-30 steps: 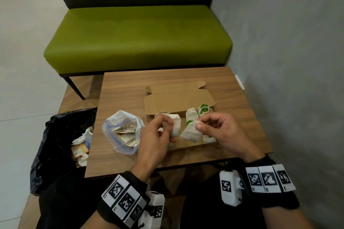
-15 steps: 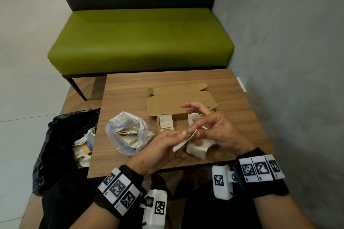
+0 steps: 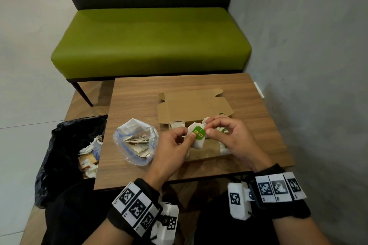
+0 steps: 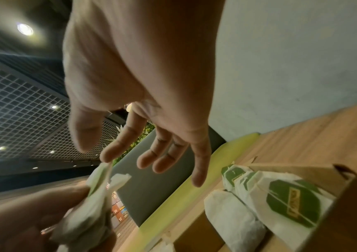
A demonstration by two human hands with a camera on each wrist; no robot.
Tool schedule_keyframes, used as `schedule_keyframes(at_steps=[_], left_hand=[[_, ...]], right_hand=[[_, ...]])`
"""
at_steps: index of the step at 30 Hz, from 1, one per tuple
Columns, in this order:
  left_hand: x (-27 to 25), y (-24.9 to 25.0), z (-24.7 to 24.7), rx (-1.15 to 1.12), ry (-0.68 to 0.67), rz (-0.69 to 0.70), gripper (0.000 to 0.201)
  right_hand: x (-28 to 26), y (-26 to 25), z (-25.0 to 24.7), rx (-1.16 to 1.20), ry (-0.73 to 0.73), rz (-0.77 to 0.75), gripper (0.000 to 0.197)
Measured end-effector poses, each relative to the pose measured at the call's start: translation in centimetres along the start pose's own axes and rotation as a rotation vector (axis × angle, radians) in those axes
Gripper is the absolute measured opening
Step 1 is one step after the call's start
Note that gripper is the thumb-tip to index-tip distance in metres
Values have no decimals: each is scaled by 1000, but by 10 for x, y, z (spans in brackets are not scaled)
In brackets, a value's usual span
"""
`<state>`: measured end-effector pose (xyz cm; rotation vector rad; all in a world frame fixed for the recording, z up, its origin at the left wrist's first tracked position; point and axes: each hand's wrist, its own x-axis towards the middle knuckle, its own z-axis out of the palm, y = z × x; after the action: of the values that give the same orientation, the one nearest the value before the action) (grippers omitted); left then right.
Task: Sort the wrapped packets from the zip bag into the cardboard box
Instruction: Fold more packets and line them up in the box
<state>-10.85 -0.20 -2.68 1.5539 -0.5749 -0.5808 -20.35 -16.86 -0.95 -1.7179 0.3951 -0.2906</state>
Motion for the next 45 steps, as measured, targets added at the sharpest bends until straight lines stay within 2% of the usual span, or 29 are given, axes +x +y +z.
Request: schedule_keyframes(at_steps=[6,13,17,21,23,25,28,30,35,40,45], left_hand=[[-4,5,5,51,2,24,18],[-3,1,6,159,-21,23,17],[-1,-6,0,246,48,7,15],[-3,-11,-8,312,125,-10,21],[-4,-11,-9,299,142,-4,24],[-4,-11,-9,278,145,2,28],[-4,-10,-9,253,133,-2,31],[-3,-8,-9,245,131,1,34],[-4,-4,-10,226,130,-2,35],[-4,-4,-7,237,132,-14,32],[-2,-5,-5,234,125,-60,28]], right_hand=[[5,0,6,-84,40,11,24],[7,-4,6,-256,-15,-25,20],[12,-11,-9,-223,105,41,8],[29,1,-27,-479,222,123,16],[38,8,-29,-622,178,157,18],[44,11,-30,-721,59,193,16],[49,13,-26,-704,-124,240,13],[51,19,-22,-761,-156,226,10],[58,41,-14,-1018,-25,148,10],[59,52,-11,-1084,77,121,10],[56,54,-10,-1070,113,90,13]])
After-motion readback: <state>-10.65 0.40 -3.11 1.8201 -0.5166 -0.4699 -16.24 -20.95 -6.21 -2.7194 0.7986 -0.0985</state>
